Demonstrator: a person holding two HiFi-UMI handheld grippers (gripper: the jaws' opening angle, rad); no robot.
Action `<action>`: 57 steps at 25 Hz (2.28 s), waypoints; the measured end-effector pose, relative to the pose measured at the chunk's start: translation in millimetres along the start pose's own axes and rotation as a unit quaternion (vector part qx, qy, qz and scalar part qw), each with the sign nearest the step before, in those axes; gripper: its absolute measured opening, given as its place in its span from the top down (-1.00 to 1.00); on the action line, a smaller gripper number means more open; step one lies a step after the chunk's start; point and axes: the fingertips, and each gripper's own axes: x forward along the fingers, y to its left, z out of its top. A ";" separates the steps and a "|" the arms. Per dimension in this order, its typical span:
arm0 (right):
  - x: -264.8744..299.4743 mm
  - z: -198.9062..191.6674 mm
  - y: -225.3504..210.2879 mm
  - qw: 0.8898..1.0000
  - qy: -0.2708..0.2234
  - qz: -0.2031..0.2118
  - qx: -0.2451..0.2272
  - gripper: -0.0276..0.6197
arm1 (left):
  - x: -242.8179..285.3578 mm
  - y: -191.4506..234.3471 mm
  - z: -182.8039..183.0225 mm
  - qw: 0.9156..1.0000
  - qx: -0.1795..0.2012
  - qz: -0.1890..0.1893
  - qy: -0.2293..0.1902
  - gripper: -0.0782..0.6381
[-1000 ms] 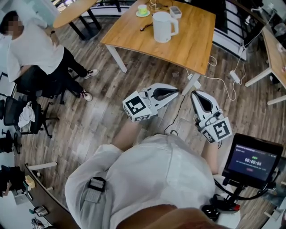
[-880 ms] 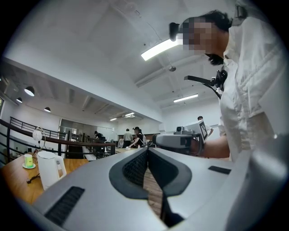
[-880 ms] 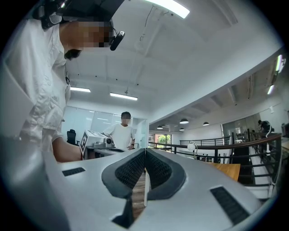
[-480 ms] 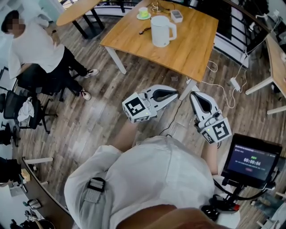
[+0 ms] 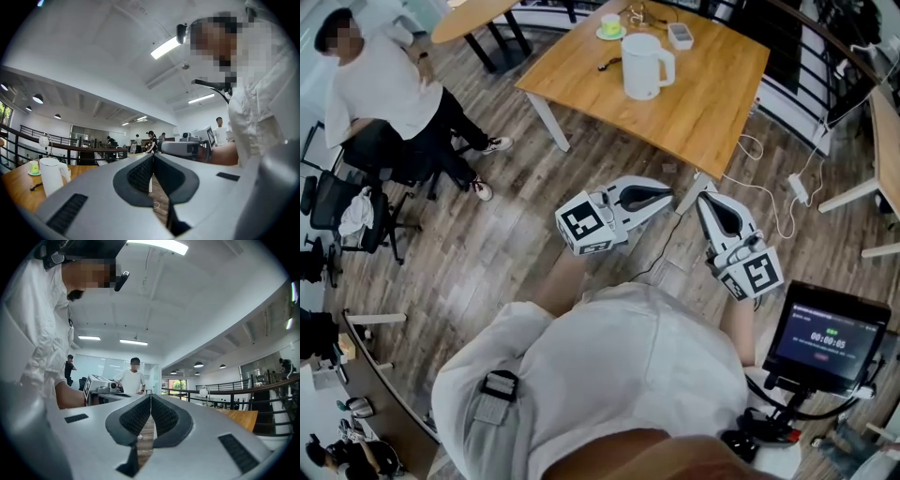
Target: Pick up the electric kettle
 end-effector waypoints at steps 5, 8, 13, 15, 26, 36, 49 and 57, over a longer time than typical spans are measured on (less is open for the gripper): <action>-0.3 -23.2 -28.6 1.000 0.007 0.017 0.019 0.89 | 17.4 15.0 -8.9 1.000 -0.003 0.016 0.010 0.76; 5.1 -30.7 -37.0 0.999 0.015 0.027 0.018 0.89 | 22.1 23.1 -15.9 1.000 -0.008 0.026 0.011 0.76; 15.5 -30.8 -35.9 0.999 0.017 0.036 0.017 0.89 | 14.9 31.3 -12.2 0.999 -0.007 0.041 0.007 0.76; 27.7 -34.6 -42.5 0.999 0.019 0.039 0.018 0.89 | 13.3 45.6 -13.5 0.999 -0.009 0.046 0.007 0.76; 147.0 -55.2 -106.3 0.999 0.032 0.040 0.012 0.89 | -4.3 181.7 -16.5 0.999 -0.014 0.045 -0.010 0.76; 224.4 -64.2 -142.5 0.999 0.042 0.017 0.008 0.89 | -23.7 273.3 -14.1 0.999 -0.010 0.030 -0.015 0.75; 267.6 -117.4 -227.9 0.997 0.068 0.017 0.026 0.88 | 3.4 361.5 -60.0 0.997 -0.017 0.067 0.024 0.72; 275.8 -144.8 -274.0 0.995 0.080 0.040 0.043 0.88 | 33.5 395.5 -89.7 0.994 -0.037 0.088 0.054 0.41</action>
